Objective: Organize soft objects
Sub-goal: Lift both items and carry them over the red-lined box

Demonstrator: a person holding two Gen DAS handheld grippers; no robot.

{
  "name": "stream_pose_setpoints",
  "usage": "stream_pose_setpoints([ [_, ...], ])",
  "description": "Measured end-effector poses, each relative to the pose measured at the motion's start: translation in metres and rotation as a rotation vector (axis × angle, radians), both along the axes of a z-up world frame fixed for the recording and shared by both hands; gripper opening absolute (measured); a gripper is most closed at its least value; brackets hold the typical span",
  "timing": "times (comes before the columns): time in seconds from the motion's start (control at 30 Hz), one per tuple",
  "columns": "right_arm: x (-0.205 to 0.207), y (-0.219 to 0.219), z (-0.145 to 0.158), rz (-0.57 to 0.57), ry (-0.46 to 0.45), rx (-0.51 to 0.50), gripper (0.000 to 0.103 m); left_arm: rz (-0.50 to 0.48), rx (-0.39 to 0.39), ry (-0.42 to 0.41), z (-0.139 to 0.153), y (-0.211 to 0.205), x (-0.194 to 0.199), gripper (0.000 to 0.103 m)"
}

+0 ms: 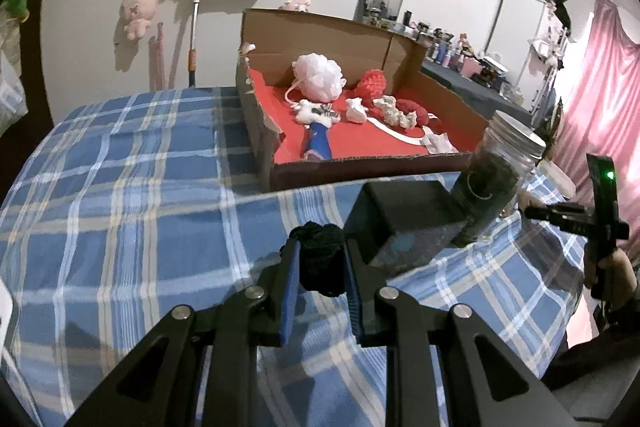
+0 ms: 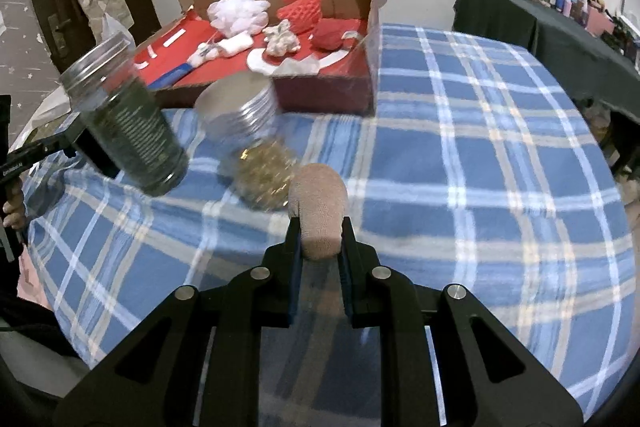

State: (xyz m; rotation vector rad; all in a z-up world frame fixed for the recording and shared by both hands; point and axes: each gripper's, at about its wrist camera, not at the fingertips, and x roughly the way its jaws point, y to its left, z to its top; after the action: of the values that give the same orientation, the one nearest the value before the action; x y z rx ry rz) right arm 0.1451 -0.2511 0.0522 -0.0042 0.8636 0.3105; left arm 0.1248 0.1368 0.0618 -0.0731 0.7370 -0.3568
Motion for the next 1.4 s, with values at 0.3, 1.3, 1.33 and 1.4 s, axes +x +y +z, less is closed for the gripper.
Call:
stream_pose_setpoints([
  [0.3,0.024,-0.009,0.008,0.051,-0.029,-0.018,0.016,-0.104,0.0,-0.027,0.003,0.001,0.025,0.023],
  [1.3,0.072,0.008,0.031,0.26,-0.064,-0.007,0.016,-0.324,0.01,-0.075,0.024,-0.016,0.072,0.023],
  [1.33,0.073,0.009,0.032,0.267,-0.064,-0.01,0.016,-0.334,0.012,-0.076,0.025,-0.018,0.074,0.023],
  [1.4,0.079,0.014,0.035,0.288,-0.065,-0.02,0.016,-0.347,0.018,-0.078,0.027,-0.021,0.077,0.023],
])
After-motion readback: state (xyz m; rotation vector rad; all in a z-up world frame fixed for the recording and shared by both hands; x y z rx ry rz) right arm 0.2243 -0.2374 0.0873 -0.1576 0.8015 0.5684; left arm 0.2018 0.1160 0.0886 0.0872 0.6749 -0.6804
